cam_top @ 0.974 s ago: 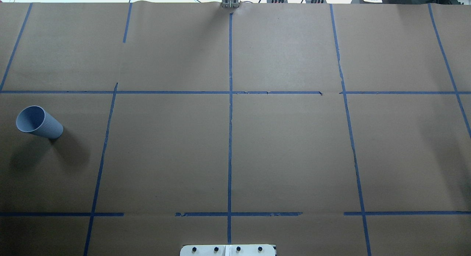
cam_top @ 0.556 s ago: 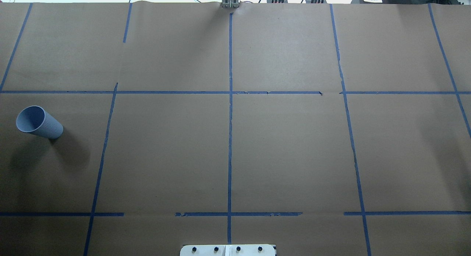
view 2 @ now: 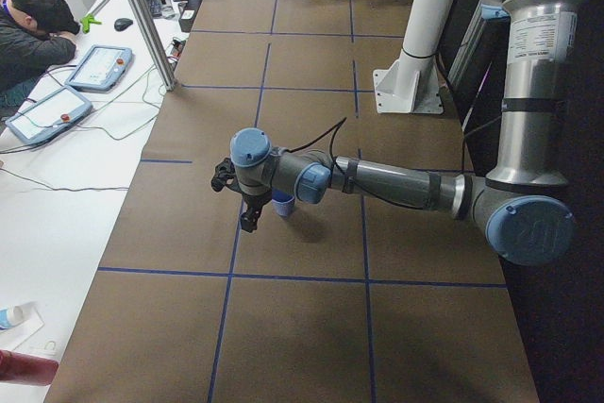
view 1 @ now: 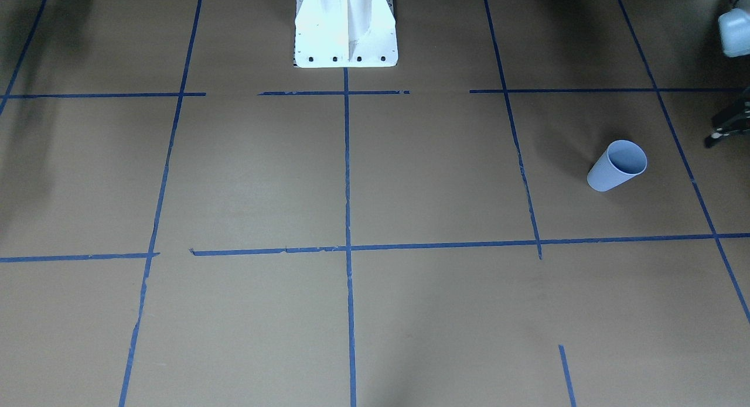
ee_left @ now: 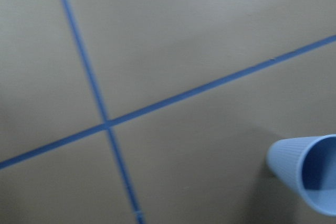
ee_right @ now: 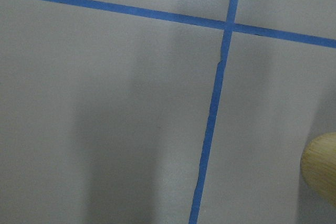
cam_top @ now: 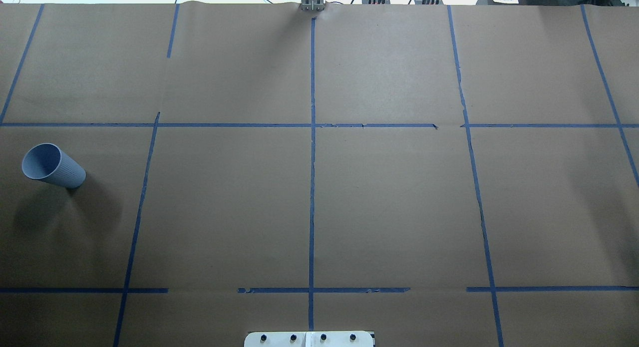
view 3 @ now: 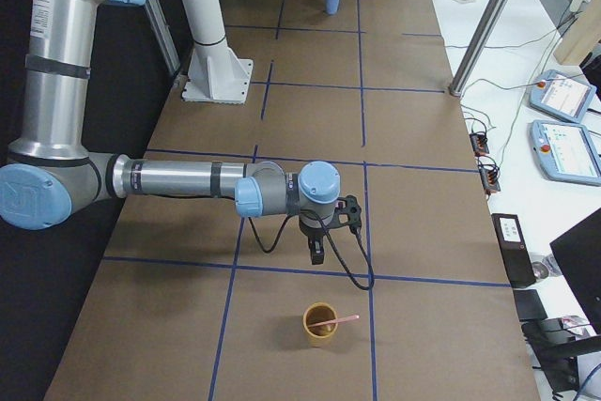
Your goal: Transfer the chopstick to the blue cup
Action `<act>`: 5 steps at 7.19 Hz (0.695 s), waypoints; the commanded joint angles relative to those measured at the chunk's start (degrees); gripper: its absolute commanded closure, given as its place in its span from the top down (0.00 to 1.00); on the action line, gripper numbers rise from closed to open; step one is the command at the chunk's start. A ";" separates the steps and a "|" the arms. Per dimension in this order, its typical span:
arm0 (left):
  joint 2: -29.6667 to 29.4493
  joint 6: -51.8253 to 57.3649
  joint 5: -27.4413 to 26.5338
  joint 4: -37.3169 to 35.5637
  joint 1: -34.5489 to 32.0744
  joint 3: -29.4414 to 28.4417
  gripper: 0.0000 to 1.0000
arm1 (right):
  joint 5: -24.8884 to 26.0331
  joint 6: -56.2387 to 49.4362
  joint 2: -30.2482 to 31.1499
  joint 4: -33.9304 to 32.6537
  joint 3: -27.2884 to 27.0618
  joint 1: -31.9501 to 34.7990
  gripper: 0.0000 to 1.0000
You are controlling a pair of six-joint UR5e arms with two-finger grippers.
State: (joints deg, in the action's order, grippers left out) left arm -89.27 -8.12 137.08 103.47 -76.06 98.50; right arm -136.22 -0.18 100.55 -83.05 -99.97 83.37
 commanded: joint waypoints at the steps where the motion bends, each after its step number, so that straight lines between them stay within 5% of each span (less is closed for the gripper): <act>1: 0.41 -17.04 -4.69 8.21 8.17 0.12 1.00 | -0.09 0.00 0.00 0.00 0.13 -0.14 1.00; 5: 1.11 -20.26 -8.40 8.50 13.03 -0.76 1.00 | -0.01 -0.09 0.00 0.00 0.13 -0.14 1.00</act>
State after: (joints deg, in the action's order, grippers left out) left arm -88.27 -27.29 129.63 111.90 -64.54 97.89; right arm -136.28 -0.19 100.55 -83.06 -99.85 83.24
